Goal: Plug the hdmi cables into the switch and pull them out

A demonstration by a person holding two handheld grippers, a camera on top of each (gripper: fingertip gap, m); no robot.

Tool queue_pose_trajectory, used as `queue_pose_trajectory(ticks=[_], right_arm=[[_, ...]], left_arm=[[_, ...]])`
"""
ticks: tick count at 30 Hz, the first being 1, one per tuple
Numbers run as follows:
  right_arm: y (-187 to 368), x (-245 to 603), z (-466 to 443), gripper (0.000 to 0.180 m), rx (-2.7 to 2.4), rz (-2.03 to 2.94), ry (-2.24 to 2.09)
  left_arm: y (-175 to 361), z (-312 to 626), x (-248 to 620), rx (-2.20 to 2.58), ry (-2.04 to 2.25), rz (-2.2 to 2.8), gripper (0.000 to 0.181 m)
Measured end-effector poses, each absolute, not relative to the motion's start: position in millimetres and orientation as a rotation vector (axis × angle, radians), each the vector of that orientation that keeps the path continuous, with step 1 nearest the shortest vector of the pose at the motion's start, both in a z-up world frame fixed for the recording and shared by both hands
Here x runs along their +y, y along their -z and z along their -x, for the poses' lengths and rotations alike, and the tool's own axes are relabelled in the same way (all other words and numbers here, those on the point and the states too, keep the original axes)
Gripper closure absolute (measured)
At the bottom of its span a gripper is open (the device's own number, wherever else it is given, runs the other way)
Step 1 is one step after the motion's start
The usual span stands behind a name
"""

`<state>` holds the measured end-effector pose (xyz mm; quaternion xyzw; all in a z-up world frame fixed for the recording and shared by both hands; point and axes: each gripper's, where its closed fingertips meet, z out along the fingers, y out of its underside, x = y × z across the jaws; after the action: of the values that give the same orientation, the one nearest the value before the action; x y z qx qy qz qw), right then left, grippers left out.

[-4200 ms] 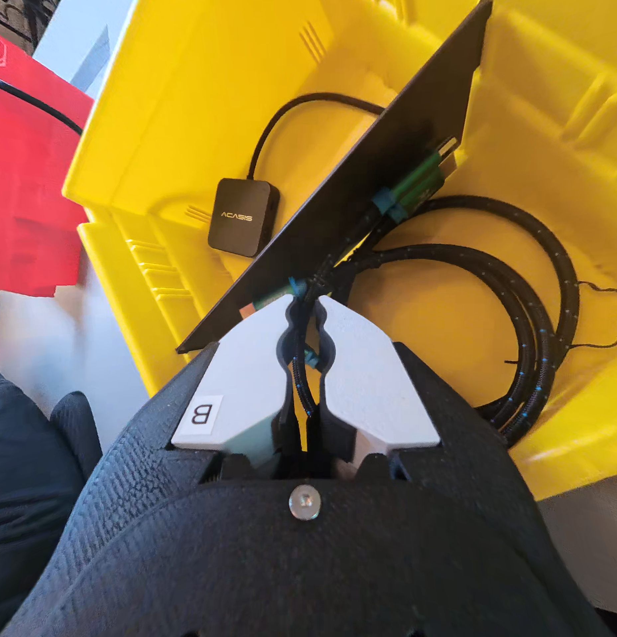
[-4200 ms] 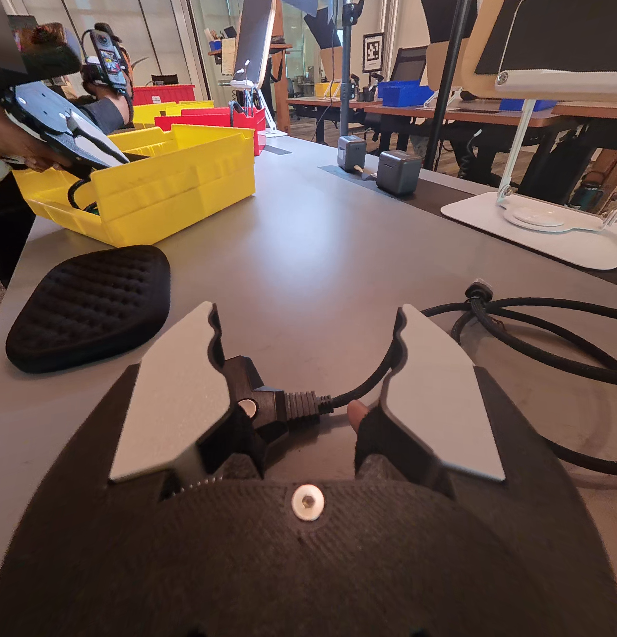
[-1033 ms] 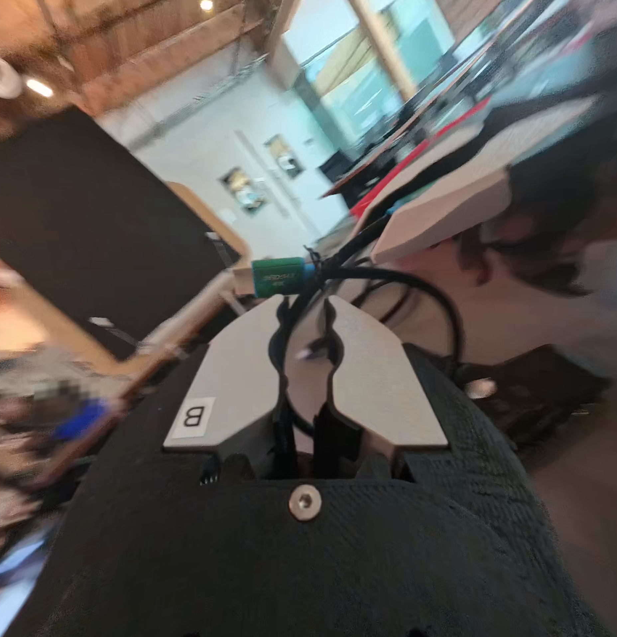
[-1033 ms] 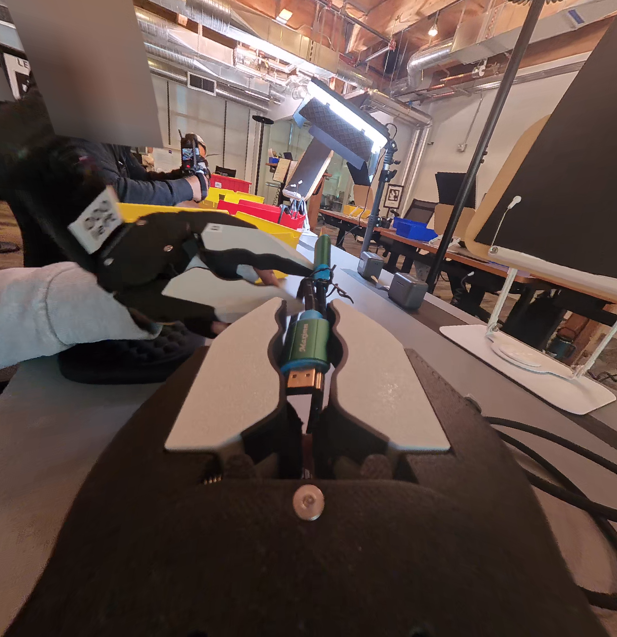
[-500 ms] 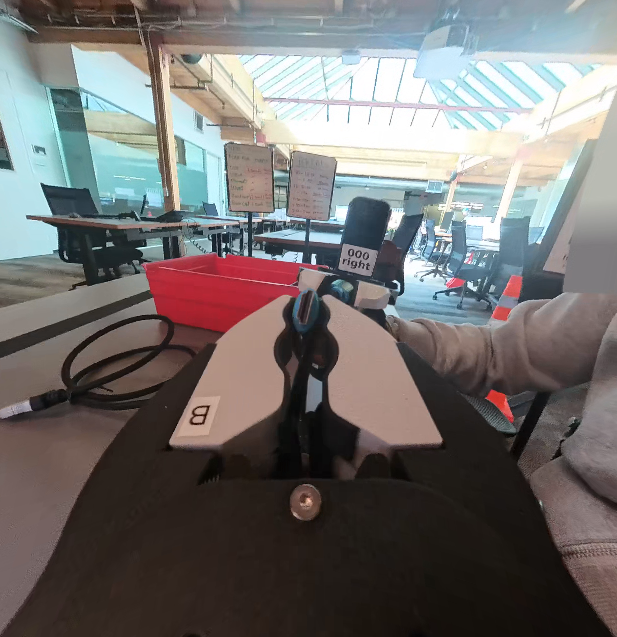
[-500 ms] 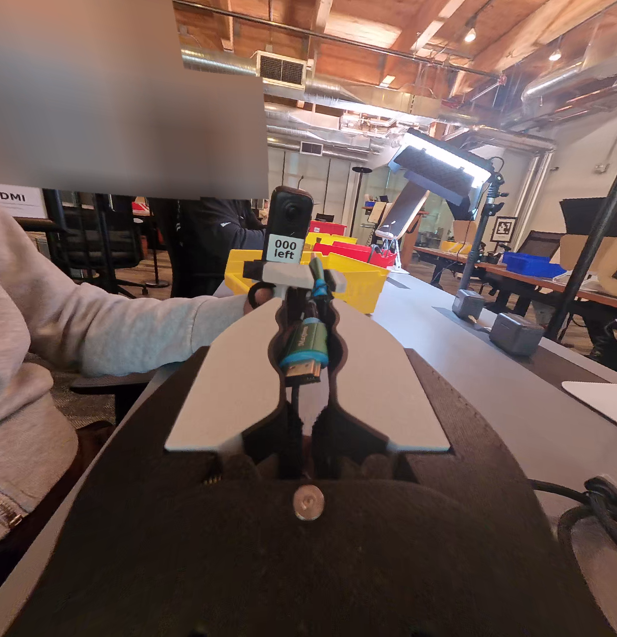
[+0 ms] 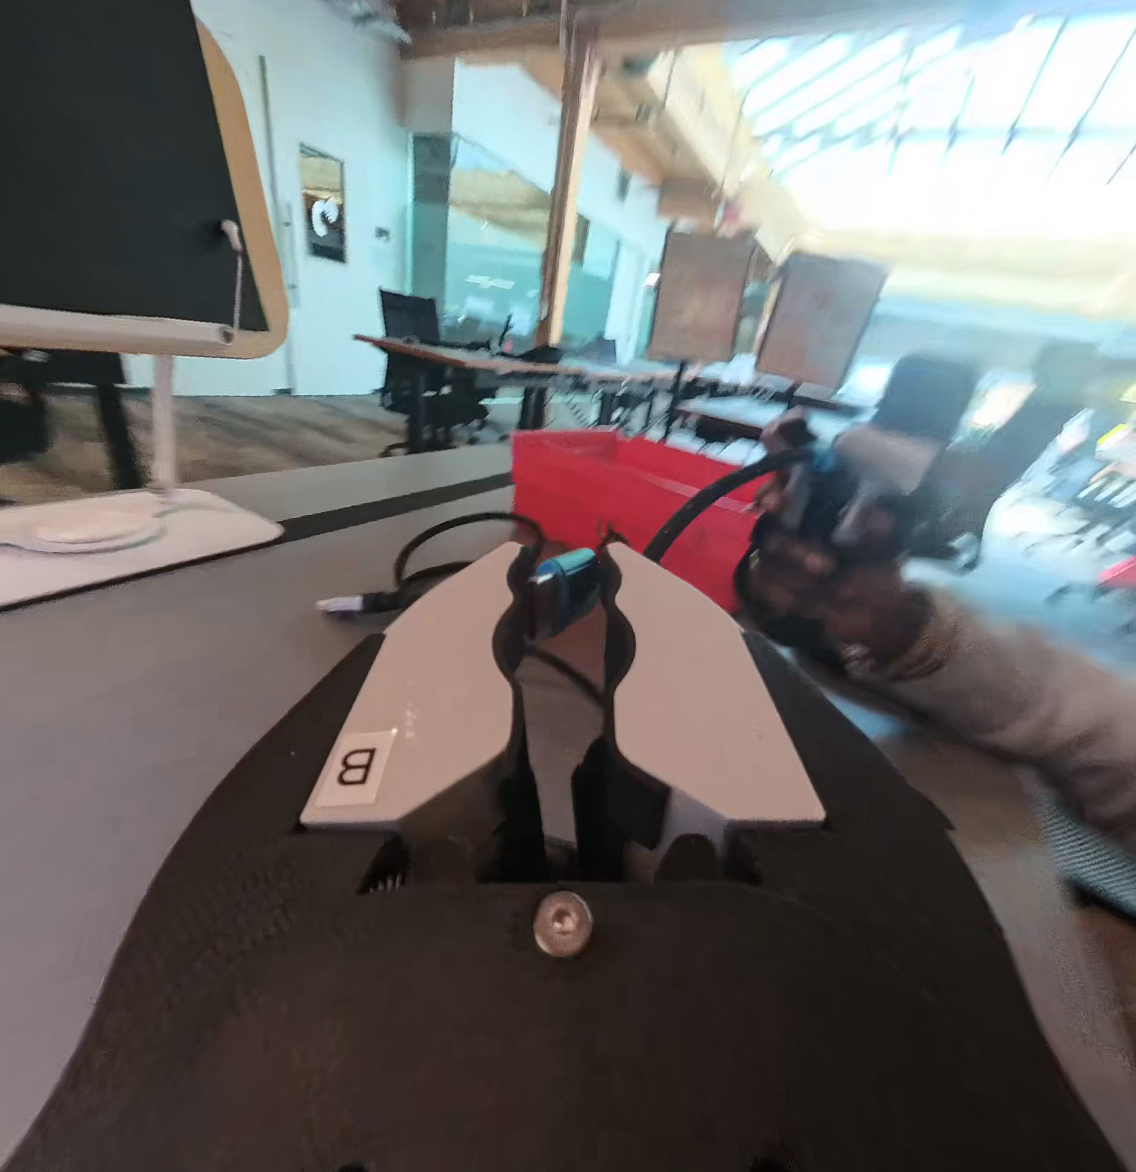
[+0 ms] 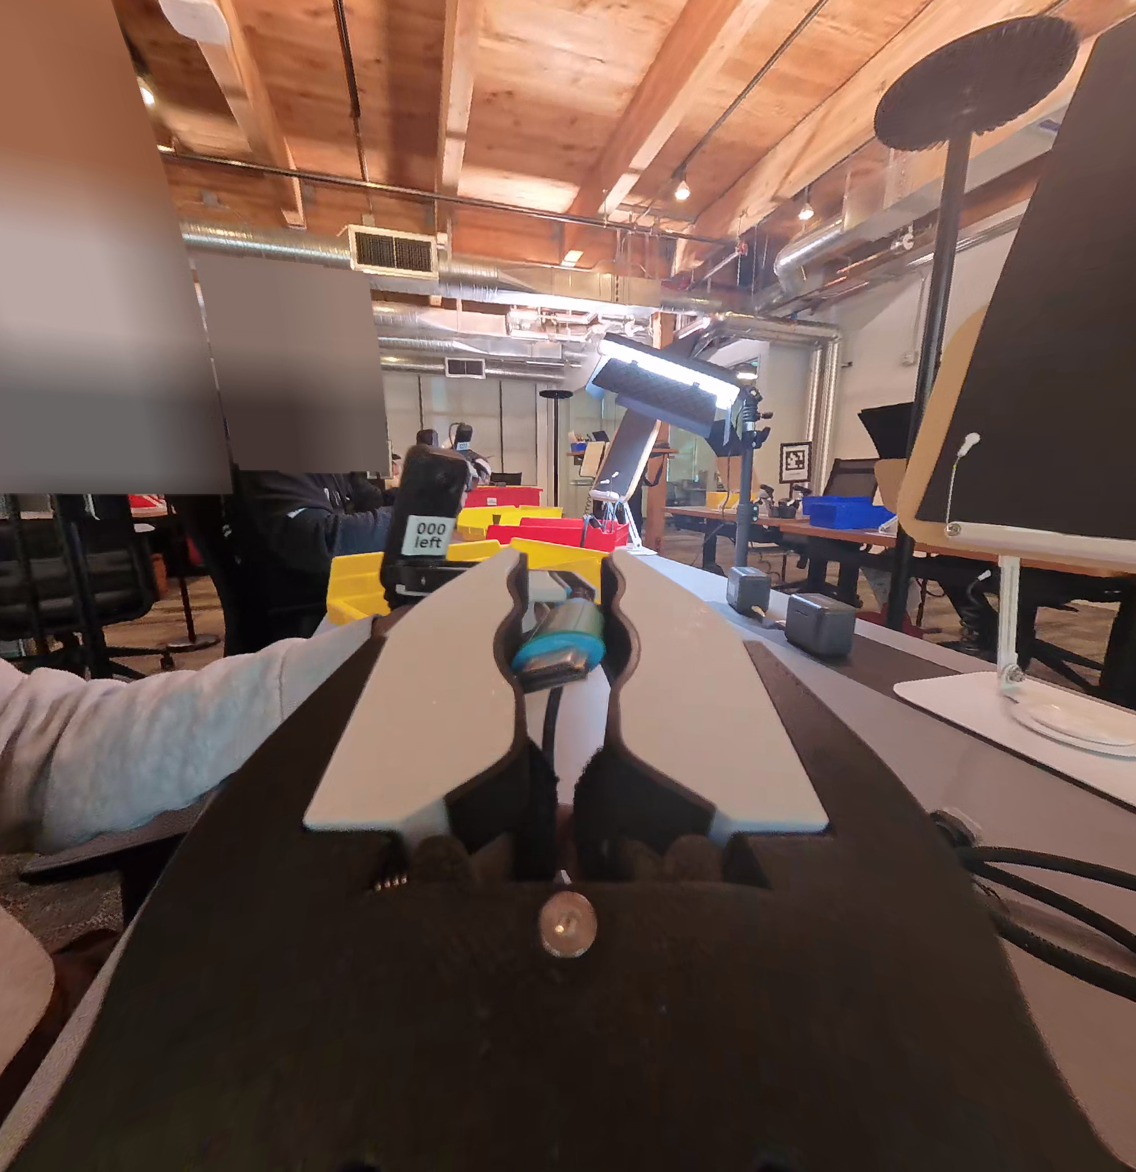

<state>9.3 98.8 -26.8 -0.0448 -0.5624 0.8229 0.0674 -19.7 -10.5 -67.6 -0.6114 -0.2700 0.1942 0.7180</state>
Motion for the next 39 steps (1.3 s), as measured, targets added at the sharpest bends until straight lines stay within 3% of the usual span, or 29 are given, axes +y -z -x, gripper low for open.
queue_pose_trajectory(ticks=[2,5,7,10,16,19,20,32,35,39], right_arm=[[30,96,-9,0.158,-1.712,0.135,-2.456],[34,93,-7,0.158,-1.732,0.141,-2.396],[35,92,-7,0.158,-1.737,0.129,-2.379],[38,88,-10,0.158,-1.754,0.102,-2.358],[43,75,-23,0.158,-1.790,0.001,-2.311],[42,73,-30,0.158,-1.782,-0.046,-2.316],[41,74,-29,0.158,-1.781,-0.042,-2.305],[48,74,-24,0.157,-1.801,-0.073,-2.183],[50,72,-25,0.139,-1.804,-0.069,-2.182],[45,77,-20,0.137,-1.760,-0.036,-2.180]], left_arm=[[83,26,-8,-0.599,-0.584,1.484,0.153],[77,31,-15,-0.580,-0.761,1.486,0.113],[57,26,-22,-0.503,-0.912,1.407,0.108],[42,4,-2,-0.286,-1.078,1.375,0.114],[69,1,67,-0.072,-1.287,1.604,0.130],[84,17,66,-0.117,-1.400,1.705,0.171],[88,20,63,-0.130,-1.404,1.735,0.174],[86,28,29,-0.199,-1.471,1.737,0.180],[83,31,17,-0.219,-1.527,1.727,0.180],[72,29,11,-0.240,-1.551,1.660,0.181]])
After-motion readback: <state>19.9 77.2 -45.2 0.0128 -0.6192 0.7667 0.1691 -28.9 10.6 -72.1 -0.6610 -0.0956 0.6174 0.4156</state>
